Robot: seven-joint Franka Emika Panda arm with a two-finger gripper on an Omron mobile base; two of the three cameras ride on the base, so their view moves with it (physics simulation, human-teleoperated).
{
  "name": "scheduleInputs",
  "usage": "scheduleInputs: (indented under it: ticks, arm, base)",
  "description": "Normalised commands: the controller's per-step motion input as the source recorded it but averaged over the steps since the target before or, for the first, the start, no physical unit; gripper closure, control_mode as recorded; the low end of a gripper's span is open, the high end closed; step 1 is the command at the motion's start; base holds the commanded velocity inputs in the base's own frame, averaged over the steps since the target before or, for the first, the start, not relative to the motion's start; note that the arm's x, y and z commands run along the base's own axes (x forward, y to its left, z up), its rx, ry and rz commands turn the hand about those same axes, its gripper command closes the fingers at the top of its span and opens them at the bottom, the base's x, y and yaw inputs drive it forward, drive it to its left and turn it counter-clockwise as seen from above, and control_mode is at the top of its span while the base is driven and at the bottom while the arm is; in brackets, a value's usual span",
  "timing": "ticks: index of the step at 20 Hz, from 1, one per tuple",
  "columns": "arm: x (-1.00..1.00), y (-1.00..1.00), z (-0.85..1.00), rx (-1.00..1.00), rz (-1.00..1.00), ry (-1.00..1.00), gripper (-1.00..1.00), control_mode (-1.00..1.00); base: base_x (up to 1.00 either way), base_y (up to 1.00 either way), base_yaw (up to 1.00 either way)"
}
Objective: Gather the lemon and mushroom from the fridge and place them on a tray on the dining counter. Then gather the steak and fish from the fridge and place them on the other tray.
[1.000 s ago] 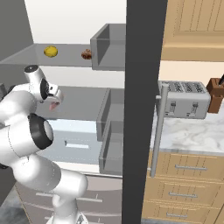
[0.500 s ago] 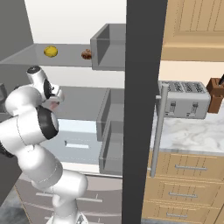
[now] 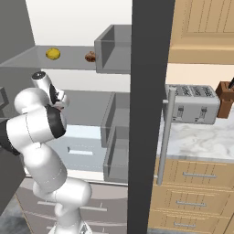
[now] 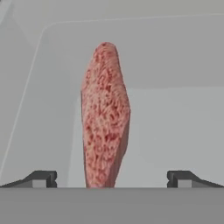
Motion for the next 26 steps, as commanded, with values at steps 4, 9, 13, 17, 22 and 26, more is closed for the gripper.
scheduleInputs:
  ticks: [4,9,13,17,22,26]
  arm:
    - [0.26,0.1,-0.01,0.0,0.0,0.03,-1.0,-1.0]
    - [0.24,0.09,-0.1,0.0,0.0,0.03,-1.0,-1.0]
    - [0.16,0.04,-0.2,-0.01,0.0,0.03,-1.0,-1.0]
    - [0.16,0.0,-0.24,-0.02,0.0,0.03,-1.0,-1.0]
    - [0.19,0.02,-0.19,-0.01,0.0,0.02,-1.0,-1.0]
    - [0.03,0.01,-0.2,0.0,0.0,0.0,1.0,-1.0]
  base:
    - [0.0,0.0,0.0]
    - [0.0,0.0,0.0]
    - [0.0,0.0,0.0]
    - [0.0,0.0,0.0]
    - [0.0,0.0,0.0]
    - [0.0,0.0,0.0]
